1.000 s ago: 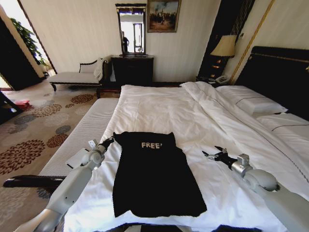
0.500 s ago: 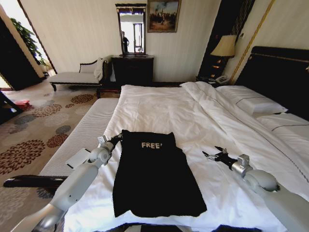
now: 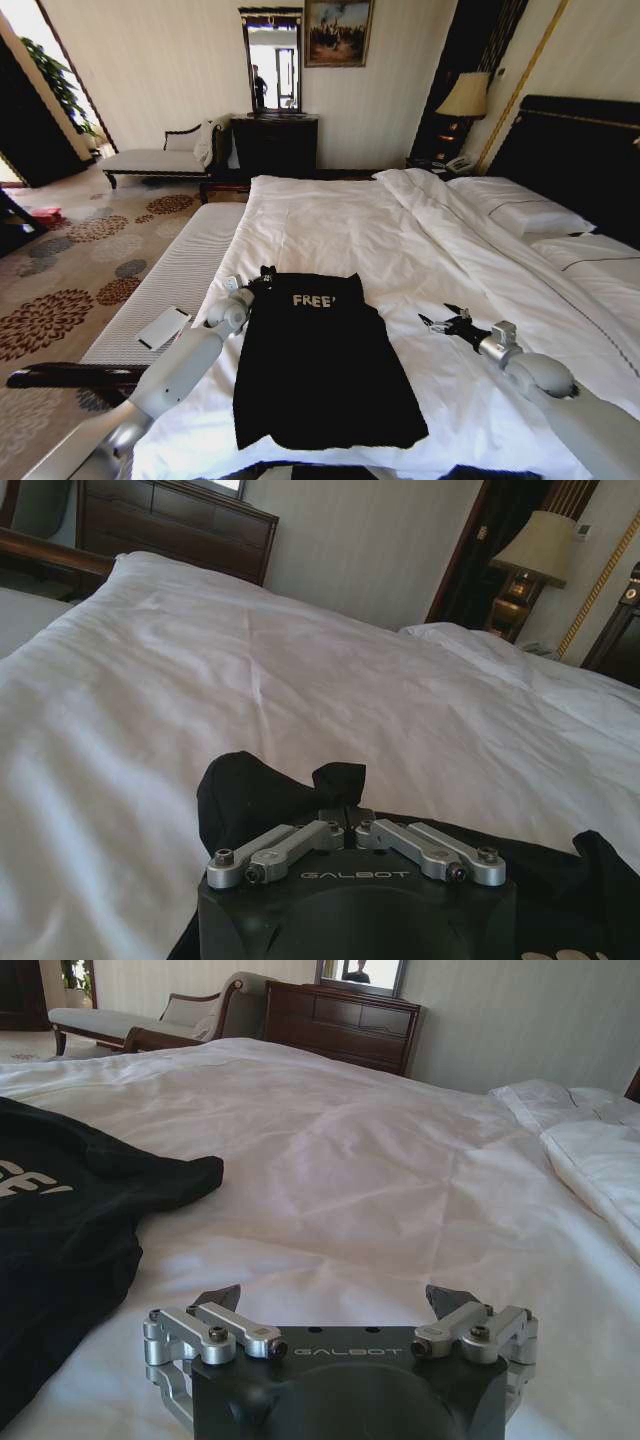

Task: Fold the clothes on the bed.

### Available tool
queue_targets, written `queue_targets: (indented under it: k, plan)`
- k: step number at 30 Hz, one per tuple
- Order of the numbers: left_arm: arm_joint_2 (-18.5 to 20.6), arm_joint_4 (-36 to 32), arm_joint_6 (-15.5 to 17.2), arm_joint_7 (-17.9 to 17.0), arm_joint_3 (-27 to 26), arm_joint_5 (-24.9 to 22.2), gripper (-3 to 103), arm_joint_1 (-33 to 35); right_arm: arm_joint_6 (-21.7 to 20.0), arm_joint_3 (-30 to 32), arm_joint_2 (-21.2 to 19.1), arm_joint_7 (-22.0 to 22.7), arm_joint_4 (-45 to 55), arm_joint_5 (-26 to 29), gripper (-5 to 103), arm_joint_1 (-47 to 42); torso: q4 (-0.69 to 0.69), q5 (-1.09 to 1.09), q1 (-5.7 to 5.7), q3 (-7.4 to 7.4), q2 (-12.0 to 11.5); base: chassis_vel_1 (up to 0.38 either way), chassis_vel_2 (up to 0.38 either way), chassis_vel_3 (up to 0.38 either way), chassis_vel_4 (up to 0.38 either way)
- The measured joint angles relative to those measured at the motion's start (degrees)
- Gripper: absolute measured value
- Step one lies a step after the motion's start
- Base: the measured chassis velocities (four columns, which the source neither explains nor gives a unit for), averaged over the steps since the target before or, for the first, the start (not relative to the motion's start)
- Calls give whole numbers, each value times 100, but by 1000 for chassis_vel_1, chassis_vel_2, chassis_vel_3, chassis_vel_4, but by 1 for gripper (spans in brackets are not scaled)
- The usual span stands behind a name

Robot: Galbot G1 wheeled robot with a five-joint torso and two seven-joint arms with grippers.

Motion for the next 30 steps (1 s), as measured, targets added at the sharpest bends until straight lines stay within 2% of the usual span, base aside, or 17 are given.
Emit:
queue_targets:
  k: [6, 8, 9, 12, 13, 16, 18, 19, 22, 24, 27, 28, 30]
  plan:
    - [67, -100, 37, -35, 115, 72, 7, 148, 5, -10, 3, -6, -17, -3, 100, 6, 2, 0, 0, 0, 0, 0, 0, 0, 0]
    - [35, -95, 47, -71, 193, 130, 18, 166, 7, -27, 22, -15, -25, -11, 100, 6, 1, 0, 0, 0, 0, 0, 0, 0, 0]
    - [35, -95, 47, -71, 193, 130, 18, 166, 7, -27, 22, -15, -25, -11, 100, 6, 1, 0, 0, 0, 0, 0, 0, 0, 0]
    - [-80, -35, 73, -221, 250, 207, 34, 121, 8, -39, 52, -16, -16, -23, 100, 7, 0, 0, 0, 0, 0, 0, 0, 0, 0]
    - [-80, -35, 73, -221, 250, 207, 34, 121, 8, -39, 52, -16, -16, -23, 100, 7, 0, 0, 0, 0, 0, 0, 0, 0, 0]
    - [-130, -43, 105, -330, 195, 208, 50, 76, 8, -30, 57, -19, -3, -28, 100, -11, 0, 0, 0, 0, 0, 0, 0, 0, 0]
    - [-125, -66, 108, -344, 166, 204, 50, 75, 8, -24, 56, -21, -2, -28, 100, -17, 0, 0, 0, 0, 0, 0, 0, 0, 0]
    - [-111, -116, 112, -346, 106, 196, 56, 87, 8, -14, 56, -24, -2, -30, 100, -23, -1, 0, 0, 0, 0, 0, 0, 0, 0]
    - [3, -338, 119, -368, -190, 129, 72, 271, 9, -4, 55, -27, -2, -50, 100, -35, 0, 0, 0, 0, 0, 0, 0, 0, 0]
    - [53, -406, 119, -371, -263, 119, 72, 336, 9, -4, 55, -28, -2, -54, 100, -35, 0, 0, 0, 0, 0, 0, 0, 0, 0]
    - [369, -680, 119, -381, -509, 115, 88, 650, 9, -41, 66, -30, -40, -83, 100, -6, 2, -1, 0, 0, 0, 0, 0, 0, 0]
    - [369, -680, 119, -381, -509, 115, 88, 650, 9, -41, 66, -30, -40, -83, 100, -6, 2, -1, 0, 0, 0, 0, 0, 0, 0]
    - [526, -752, 117, -380, -550, 135, 97, 762, 10, -66, 78, -32, -60, -88, 100, 11, 3, -1, -1, 0, 0, 0, 0, 0, 0]
